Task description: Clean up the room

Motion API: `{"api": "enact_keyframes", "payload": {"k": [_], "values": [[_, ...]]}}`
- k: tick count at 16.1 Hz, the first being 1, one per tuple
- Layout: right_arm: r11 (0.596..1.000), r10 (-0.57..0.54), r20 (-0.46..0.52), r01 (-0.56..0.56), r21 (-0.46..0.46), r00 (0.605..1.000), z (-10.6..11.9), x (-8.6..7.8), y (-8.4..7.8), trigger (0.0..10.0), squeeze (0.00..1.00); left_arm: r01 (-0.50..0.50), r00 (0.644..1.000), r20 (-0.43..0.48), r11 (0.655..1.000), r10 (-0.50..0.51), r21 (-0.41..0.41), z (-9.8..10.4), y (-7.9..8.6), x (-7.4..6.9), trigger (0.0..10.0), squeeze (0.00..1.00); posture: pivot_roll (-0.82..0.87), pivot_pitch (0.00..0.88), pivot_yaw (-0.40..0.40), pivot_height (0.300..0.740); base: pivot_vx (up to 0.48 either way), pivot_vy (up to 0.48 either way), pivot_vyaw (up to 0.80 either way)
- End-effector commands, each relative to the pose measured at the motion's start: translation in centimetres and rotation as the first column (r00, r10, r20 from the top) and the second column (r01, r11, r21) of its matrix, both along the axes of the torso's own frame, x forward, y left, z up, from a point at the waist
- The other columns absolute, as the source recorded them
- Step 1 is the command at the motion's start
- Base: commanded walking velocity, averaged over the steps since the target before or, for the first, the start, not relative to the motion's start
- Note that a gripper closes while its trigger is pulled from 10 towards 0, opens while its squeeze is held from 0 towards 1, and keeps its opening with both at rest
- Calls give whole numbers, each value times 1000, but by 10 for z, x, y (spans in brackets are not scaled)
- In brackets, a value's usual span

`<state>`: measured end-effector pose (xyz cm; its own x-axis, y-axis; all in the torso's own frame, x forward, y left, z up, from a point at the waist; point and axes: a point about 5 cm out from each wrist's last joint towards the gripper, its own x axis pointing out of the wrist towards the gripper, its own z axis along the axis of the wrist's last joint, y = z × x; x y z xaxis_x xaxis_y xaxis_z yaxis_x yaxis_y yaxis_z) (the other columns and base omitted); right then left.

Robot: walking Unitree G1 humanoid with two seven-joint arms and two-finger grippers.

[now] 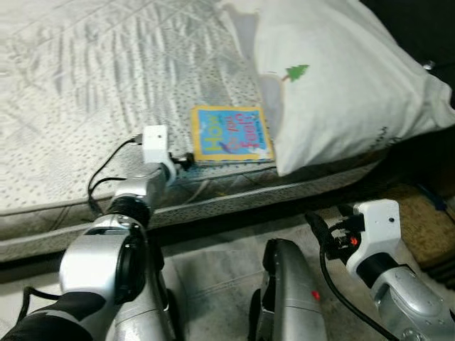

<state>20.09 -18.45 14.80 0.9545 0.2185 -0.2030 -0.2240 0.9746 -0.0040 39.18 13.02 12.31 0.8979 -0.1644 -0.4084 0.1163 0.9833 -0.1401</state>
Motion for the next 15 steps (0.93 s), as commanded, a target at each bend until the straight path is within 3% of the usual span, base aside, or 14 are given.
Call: {"api": "enact_keyframes", "payload": {"k": [1, 8, 15], "values": [[1000, -9, -25, 9, -6, 1000, -5, -2, -2, 10000, 0, 124, 990, -63, 991, -127, -43, -13, -33, -9, 10000, 0, -222, 276, -75, 534, 0, 0, 0], [1000, 0, -6, 0, -4, 1000, -7, 9, 2, 10000, 0, 153, 986, -56, 987, -156, -46, -12, -42, -9, 10000, 0, -211, 247, -73, 534, 0, 0, 0], [1000, 9, 28, -9, 1, 1000, -7, 20, 7, 10000, 0, 240, 970, -33, 970, -241, -50, -6, -66, -10, 10000, 0, -209, 208, -71, 534, 0, 0, 0]]}}
